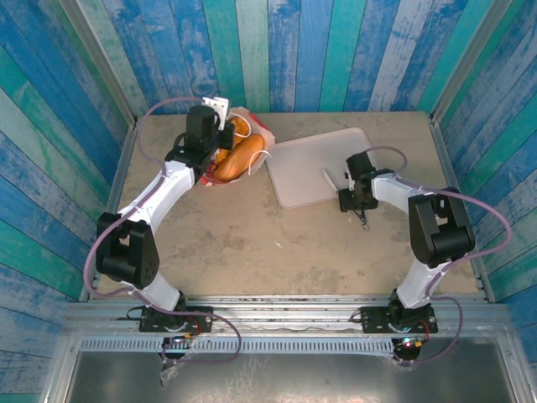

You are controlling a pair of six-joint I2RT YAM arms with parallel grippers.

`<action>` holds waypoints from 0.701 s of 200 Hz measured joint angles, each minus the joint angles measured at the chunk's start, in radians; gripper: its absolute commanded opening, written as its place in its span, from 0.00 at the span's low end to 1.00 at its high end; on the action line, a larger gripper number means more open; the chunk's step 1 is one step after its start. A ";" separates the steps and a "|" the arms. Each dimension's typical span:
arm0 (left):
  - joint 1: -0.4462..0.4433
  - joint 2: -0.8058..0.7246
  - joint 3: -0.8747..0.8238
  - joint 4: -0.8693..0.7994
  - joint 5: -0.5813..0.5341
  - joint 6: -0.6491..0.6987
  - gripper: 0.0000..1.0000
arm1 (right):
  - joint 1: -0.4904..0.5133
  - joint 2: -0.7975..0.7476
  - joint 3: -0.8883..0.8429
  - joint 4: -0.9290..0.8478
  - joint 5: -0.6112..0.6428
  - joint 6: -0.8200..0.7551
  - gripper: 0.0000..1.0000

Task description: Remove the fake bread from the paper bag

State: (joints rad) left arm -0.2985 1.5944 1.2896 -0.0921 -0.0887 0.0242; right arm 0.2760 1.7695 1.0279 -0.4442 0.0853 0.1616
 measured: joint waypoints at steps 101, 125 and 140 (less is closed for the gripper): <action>0.000 0.000 -0.003 0.002 0.000 -0.005 0.00 | 0.217 -0.119 -0.109 -0.036 0.015 0.140 0.68; 0.000 0.000 -0.003 0.002 0.000 -0.007 0.00 | 0.257 -0.121 -0.149 0.017 0.047 0.187 0.68; 0.000 0.000 -0.003 0.002 0.000 -0.010 0.00 | 0.269 -0.122 -0.161 0.056 0.064 0.216 0.69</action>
State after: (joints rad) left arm -0.2985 1.5940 1.2869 -0.0906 -0.0883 0.0147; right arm 0.5449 1.6478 0.8669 -0.3885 0.1497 0.3771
